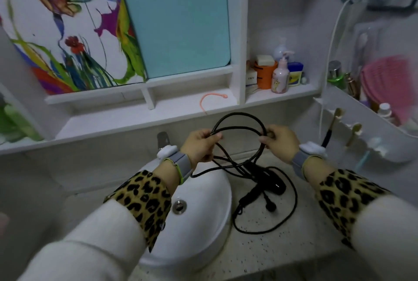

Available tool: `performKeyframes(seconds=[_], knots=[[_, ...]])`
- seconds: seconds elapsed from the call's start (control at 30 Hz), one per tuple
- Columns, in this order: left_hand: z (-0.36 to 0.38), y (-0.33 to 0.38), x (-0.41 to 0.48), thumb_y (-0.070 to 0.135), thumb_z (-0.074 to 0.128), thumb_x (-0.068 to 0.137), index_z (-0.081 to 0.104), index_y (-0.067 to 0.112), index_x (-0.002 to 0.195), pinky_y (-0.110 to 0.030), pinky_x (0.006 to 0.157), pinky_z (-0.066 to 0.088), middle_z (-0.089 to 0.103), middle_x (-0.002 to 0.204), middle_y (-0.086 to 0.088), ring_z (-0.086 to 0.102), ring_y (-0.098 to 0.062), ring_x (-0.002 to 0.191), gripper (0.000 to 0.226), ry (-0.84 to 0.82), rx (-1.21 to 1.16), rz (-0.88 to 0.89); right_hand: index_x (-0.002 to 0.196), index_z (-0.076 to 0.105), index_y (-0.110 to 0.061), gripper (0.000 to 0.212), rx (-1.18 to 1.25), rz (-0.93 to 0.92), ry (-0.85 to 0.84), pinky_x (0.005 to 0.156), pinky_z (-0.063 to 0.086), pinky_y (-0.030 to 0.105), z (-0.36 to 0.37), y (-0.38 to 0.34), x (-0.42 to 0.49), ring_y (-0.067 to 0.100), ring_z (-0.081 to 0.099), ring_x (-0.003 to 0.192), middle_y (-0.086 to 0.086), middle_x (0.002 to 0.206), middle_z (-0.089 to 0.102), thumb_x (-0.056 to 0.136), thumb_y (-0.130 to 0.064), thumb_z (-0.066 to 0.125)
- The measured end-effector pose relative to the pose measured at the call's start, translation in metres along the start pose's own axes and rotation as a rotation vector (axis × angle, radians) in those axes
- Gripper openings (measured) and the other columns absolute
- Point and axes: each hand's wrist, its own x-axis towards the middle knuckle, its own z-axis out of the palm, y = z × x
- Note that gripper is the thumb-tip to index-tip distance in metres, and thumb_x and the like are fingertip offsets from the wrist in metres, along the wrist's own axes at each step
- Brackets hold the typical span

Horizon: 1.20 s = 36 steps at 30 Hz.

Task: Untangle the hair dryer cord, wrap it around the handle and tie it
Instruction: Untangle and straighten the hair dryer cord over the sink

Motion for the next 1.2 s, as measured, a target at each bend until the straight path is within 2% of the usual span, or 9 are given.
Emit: performKeyframes(seconds=[0.2,0.37,0.43,0.53,0.63,0.73,0.93,1.07,1.2], knots=[[-0.004,0.032,-0.009,0.021,0.055,0.1,0.067,0.006,0.103,-0.023,0.051,0.039,0.04,0.06,-0.002,0.036,-0.015,0.049,0.02,0.171,0.078,0.014,0.101,0.072,-0.004,0.016,0.393,-0.024,-0.036,0.062,0.058,0.02,-0.045,-0.049,0.012,0.018,0.065,0.074,0.017,0.093,0.072,0.085,-0.007,0.07],[0.005,0.043,-0.019,0.02,0.061,0.096,0.068,0.005,0.101,-0.017,0.04,0.031,0.042,0.06,-0.002,0.036,-0.012,0.047,0.017,0.202,0.071,0.018,0.098,0.073,-0.01,0.014,0.251,-0.177,-0.005,0.084,0.058,0.045,-0.073,-0.072,0.017,0.029,0.068,0.09,0.011,0.095,0.074,0.087,-0.018,0.069],[0.009,0.048,-0.025,0.019,0.065,0.093,0.066,0.005,0.099,-0.019,0.04,0.03,0.046,0.062,-0.004,0.038,-0.013,0.05,0.015,0.179,0.075,0.006,0.093,0.071,-0.013,0.011,0.238,-0.209,0.012,0.084,0.057,0.045,-0.078,-0.076,0.015,0.026,0.068,0.087,0.008,0.089,0.073,0.09,-0.021,0.065],[0.012,0.057,-0.032,0.012,0.061,0.095,0.065,0.002,0.107,-0.019,0.04,0.035,0.058,0.069,-0.006,0.05,-0.012,0.055,0.016,0.094,-0.001,-0.009,0.088,0.064,-0.02,0.01,0.342,-0.261,0.072,0.066,0.057,0.033,-0.078,-0.085,0.01,0.02,0.062,0.07,0.0,0.073,0.067,0.095,-0.022,0.056],[0.009,0.061,-0.039,0.009,0.053,0.099,0.063,0.001,0.108,-0.02,0.043,0.044,0.07,0.077,-0.008,0.065,-0.013,0.06,0.015,0.005,-0.016,-0.029,0.11,0.068,-0.016,0.02,0.165,-0.462,0.16,0.073,0.049,0.029,-0.077,-0.092,0.005,0.018,0.059,0.075,-0.005,0.074,0.065,0.096,-0.022,0.054],[0.003,0.055,-0.047,0.021,0.051,0.101,0.065,0.006,0.105,-0.022,0.045,0.049,0.075,0.08,-0.007,0.068,-0.013,0.06,0.021,0.038,0.234,-0.016,0.12,0.066,-0.007,0.029,-0.048,-0.581,0.101,0.093,0.049,0.038,-0.074,-0.1,0.004,0.031,0.063,0.106,0.014,0.111,0.071,0.097,-0.019,0.053],[-0.013,0.041,-0.05,0.034,0.045,0.102,0.063,0.014,0.085,-0.026,0.055,0.047,0.067,0.074,-0.001,0.061,-0.017,0.061,0.032,0.061,1.161,0.199,0.12,0.066,-0.023,0.031,-0.441,-0.586,-0.04,0.082,0.052,0.037,-0.066,-0.109,-0.003,0.034,0.062,0.104,0.01,0.116,0.069,0.097,-0.03,0.046],[-0.013,0.051,-0.053,0.031,0.044,0.102,0.06,0.019,0.088,-0.022,0.055,0.04,0.062,0.071,0.002,0.057,-0.015,0.058,0.024,0.153,1.079,0.406,0.09,0.071,-0.029,0.054,-0.447,-0.514,-0.162,0.056,0.04,0.028,-0.045,-0.122,-0.021,0.021,0.059,0.075,-0.001,0.091,0.071,0.09,-0.067,0.032],[-0.017,0.064,-0.049,0.018,0.051,0.099,0.067,0.007,0.097,-0.029,0.067,0.034,0.068,0.091,-0.011,0.059,-0.028,0.084,0.02,0.255,1.084,0.597,0.081,0.067,-0.021,0.075,-0.31,-0.511,-0.237,0.056,0.04,0.032,-0.027,-0.144,-0.033,0.022,0.06,0.07,0.002,0.076,0.066,0.07,-0.089,0.036]])
